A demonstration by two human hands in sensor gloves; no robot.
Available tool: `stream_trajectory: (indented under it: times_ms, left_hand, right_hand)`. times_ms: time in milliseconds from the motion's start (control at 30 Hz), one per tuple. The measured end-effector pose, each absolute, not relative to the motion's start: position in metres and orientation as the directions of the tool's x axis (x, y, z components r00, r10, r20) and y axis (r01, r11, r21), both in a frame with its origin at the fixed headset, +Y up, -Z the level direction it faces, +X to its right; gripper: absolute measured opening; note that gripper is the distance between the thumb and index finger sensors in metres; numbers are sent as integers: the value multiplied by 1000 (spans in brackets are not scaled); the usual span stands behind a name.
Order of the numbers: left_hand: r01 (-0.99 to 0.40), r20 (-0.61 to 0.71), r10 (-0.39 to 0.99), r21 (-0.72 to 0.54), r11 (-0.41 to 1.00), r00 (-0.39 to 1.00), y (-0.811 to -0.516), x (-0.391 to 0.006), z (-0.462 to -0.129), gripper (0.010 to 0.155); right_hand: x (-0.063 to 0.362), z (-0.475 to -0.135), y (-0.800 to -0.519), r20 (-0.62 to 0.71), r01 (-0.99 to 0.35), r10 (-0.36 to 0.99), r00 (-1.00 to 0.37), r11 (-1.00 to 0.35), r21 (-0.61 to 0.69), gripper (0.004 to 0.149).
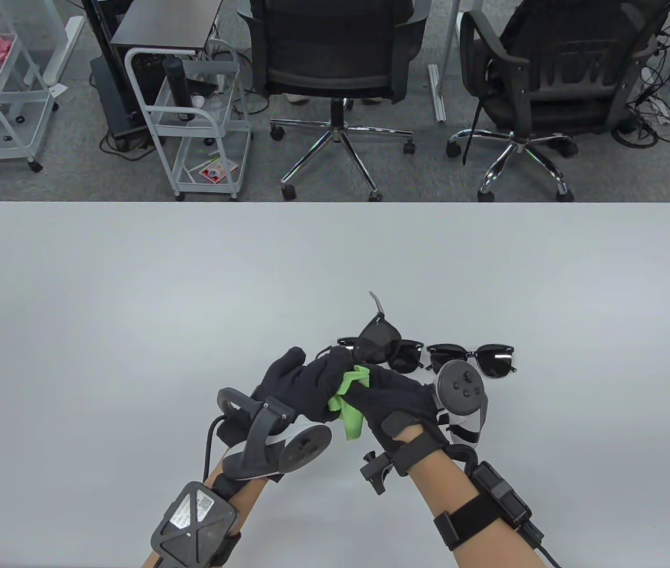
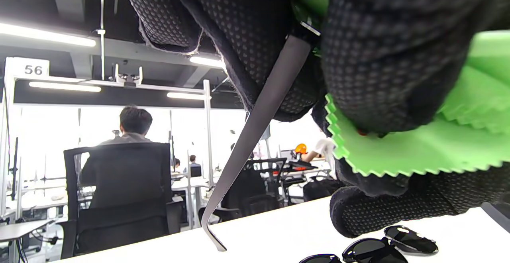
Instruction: Dust sunglasses
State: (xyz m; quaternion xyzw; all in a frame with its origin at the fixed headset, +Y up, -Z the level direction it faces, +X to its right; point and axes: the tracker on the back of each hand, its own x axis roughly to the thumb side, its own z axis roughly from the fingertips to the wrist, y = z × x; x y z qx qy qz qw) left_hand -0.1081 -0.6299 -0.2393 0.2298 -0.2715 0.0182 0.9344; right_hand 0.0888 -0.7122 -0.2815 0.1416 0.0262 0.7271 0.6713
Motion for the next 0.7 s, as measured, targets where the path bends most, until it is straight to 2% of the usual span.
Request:
stream_trajectory:
  times_ms: [167,367,467,600,700]
  left_hand:
    - [-134,508,-107,415,900,855,-632,-111,-241,94]
    - [-151,517,-84,396,906,852,-634,-109,-241,94]
    - [-159,522,-66,375,913,851,-635,-109,-242,94]
    - [-157,516,-64,374,914,854,-633,-111,-243,94]
    - [-136,509,-85,382,914,857,-633,-112,-243,94]
  right_hand:
    - [87,-286,-719,88,-929,996,22,-12,370,46]
    - [91,-286,-714,146,-948,983,-115,-153,279,43]
    - [90,-285,-718,116,-957,992,-53,-84,279,44]
    - [90,-285,-715,138,-947,989,-53,-94,308,45]
    - [88,-286,-717,101,-932,995,-18,-53,357,47]
